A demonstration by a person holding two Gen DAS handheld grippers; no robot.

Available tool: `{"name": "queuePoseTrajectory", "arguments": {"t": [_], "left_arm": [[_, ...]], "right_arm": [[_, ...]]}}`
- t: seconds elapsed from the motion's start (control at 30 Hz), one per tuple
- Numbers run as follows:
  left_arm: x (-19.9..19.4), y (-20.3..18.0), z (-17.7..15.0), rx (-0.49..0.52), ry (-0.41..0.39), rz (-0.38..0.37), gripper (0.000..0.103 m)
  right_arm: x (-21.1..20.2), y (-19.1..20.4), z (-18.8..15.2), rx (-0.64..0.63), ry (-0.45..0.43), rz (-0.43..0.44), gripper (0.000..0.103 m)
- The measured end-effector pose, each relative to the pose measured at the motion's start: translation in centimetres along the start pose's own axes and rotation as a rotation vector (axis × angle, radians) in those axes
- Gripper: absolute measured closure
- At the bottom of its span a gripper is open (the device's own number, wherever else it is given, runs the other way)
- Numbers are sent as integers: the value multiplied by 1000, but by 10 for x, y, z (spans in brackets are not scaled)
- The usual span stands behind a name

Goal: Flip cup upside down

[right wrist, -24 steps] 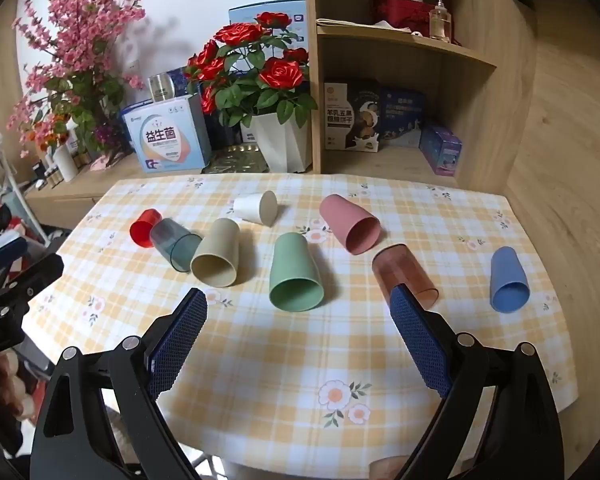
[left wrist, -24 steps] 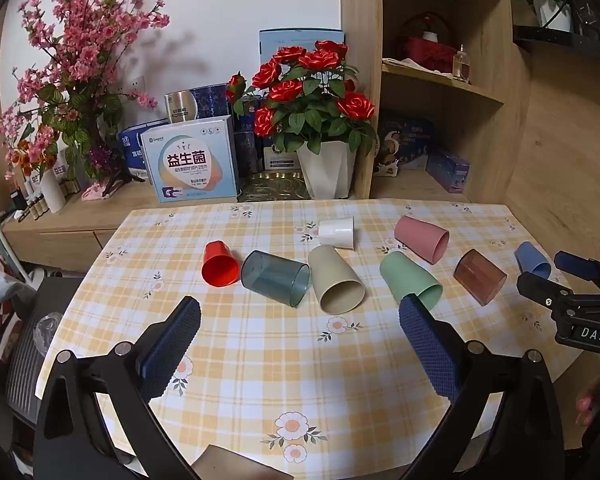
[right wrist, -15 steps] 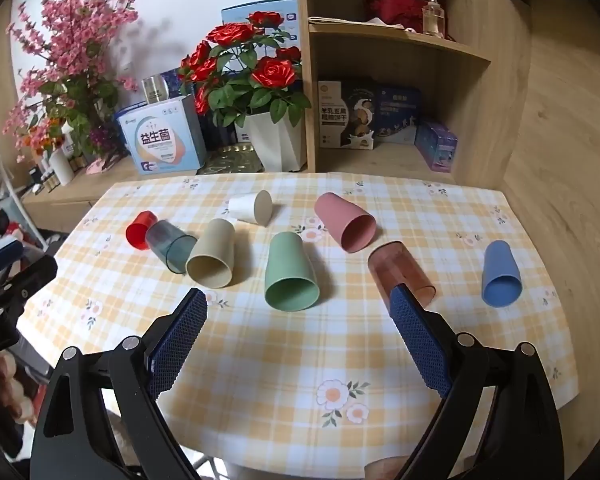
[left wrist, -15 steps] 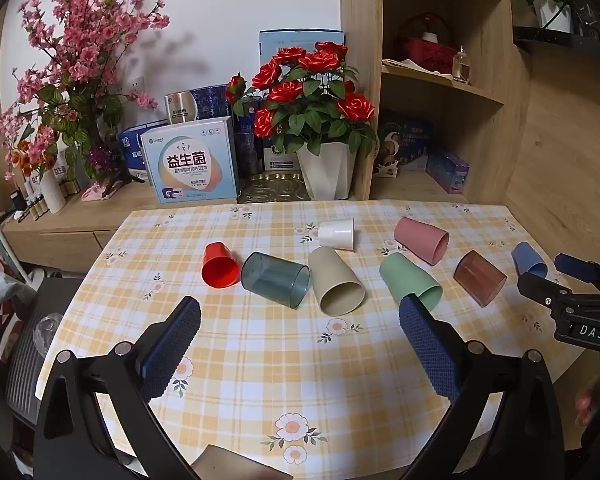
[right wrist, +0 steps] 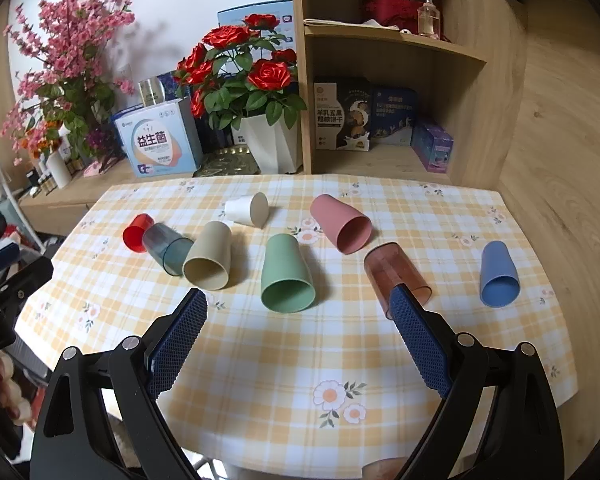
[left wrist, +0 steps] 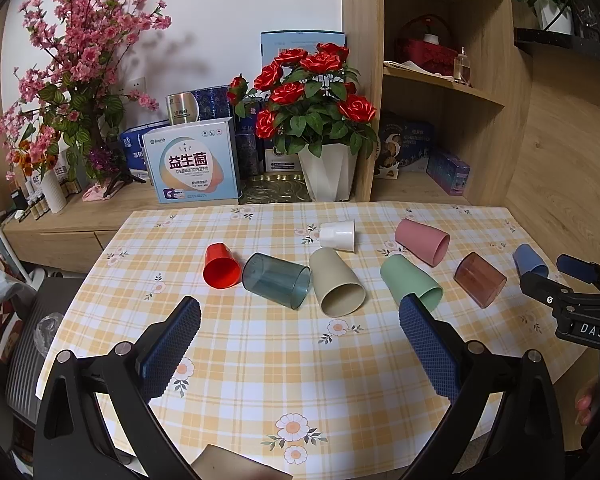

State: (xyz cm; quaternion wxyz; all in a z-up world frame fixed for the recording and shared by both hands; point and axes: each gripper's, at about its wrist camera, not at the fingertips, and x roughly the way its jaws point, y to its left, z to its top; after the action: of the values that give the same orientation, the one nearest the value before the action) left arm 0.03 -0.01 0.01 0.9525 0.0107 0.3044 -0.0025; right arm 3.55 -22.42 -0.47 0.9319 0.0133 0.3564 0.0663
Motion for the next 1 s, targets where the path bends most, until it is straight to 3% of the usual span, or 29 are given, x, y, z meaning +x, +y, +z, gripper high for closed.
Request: {"name": "queuePoseTrajectory", "arguments": {"t": [1.0], "left_arm": [[-10, 3, 5, -17, -26, -7, 6]], "right_arm": [[-5, 1, -2, 4, -10, -11, 13]]}}
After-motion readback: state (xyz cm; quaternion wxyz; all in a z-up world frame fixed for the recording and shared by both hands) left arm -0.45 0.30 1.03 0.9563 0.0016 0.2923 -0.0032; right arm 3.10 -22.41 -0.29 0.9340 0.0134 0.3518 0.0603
